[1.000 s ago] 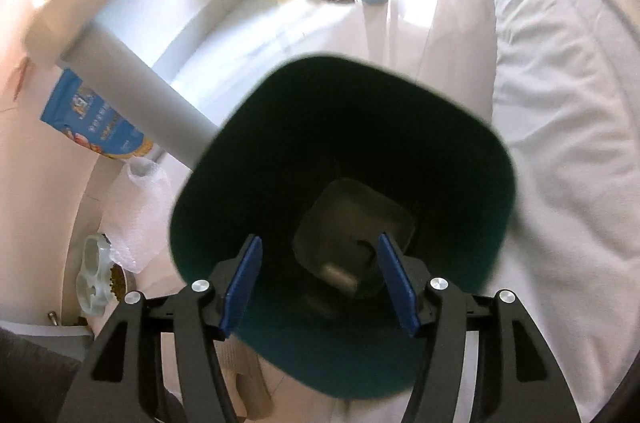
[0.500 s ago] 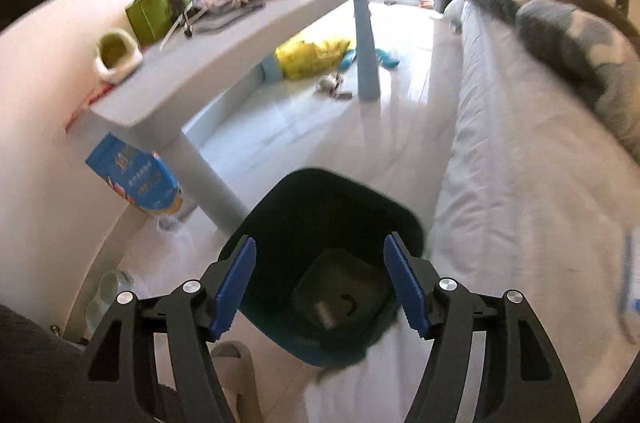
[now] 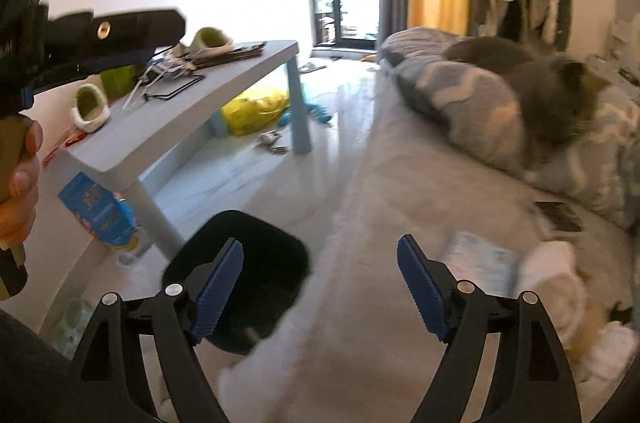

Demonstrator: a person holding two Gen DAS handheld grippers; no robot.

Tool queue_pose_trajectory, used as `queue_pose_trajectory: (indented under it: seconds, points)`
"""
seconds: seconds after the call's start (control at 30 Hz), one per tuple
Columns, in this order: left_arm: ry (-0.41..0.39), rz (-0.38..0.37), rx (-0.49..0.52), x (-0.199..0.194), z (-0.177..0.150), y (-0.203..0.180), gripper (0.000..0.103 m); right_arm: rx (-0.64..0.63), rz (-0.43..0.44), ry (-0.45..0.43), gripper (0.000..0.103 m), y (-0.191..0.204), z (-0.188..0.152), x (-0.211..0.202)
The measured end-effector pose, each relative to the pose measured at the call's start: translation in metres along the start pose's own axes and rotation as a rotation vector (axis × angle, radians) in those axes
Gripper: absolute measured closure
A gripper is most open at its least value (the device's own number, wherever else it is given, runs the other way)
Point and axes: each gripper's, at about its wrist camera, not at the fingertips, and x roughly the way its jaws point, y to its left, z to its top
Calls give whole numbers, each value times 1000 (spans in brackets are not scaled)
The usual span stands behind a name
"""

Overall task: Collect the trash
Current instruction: 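Grasp the cartoon tissue pack with the left tool while the right reaches the white towel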

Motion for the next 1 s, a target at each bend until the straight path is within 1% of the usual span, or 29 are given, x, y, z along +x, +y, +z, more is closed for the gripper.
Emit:
queue_pose_trajectory:
  seconds: [0.2, 0.43, 0.63, 0.77, 0.87, 1.0]
  points:
    - [16, -17, 36, 13, -4, -29, 14, 39, -72, -24, 22, -45, -14, -25]
    - [65, -50, 51, 37, -12, -62, 12, 83, -146, -46, 21, -88, -33, -52]
    - [90, -56, 90, 52, -21, -87, 11, 128, -215, -75, 20, -127, -48, -78]
    - [125, -63, 99, 66, -27, -99, 10, 169, -248, -77, 20, -150, -58, -87]
    - [150, -54, 124, 76, -33, -110, 9, 194, -267, -68, 20, -165, -66, -90]
    - [180, -66, 159, 87, -40, -126, 8, 218, -271, -51, 20, -178, -74, -88]
